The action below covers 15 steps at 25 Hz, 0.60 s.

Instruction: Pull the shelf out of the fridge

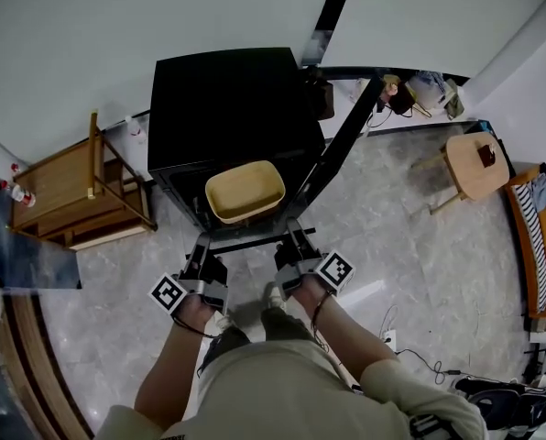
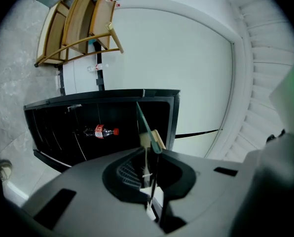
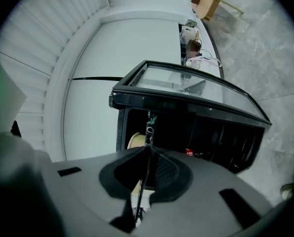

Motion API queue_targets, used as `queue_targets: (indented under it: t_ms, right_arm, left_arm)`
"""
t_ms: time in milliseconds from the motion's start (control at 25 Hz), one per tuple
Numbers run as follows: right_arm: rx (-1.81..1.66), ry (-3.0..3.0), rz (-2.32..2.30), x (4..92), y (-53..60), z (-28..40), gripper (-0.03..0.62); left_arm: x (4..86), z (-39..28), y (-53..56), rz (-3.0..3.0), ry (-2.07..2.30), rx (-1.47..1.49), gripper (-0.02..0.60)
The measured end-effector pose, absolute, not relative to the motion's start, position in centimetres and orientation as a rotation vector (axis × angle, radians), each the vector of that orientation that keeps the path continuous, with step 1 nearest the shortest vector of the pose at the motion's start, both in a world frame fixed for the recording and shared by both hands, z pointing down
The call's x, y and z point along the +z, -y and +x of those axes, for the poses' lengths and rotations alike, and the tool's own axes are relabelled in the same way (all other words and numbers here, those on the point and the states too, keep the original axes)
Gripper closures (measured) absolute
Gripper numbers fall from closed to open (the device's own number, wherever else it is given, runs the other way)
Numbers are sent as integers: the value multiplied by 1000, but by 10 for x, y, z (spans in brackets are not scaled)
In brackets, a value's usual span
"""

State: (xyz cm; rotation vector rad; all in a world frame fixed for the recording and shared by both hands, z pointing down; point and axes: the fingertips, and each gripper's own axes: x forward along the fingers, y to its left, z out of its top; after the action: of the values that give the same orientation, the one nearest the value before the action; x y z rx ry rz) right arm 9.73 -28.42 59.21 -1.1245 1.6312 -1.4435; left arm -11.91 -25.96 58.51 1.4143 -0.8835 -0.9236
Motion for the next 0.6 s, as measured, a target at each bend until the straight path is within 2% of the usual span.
queue_targets:
  t_ms: [600]
  right_arm:
    - [-1440,-1744,-1036,500,210,80,583]
  left_arm:
    - [501,-132,194,1499,795,-907,563]
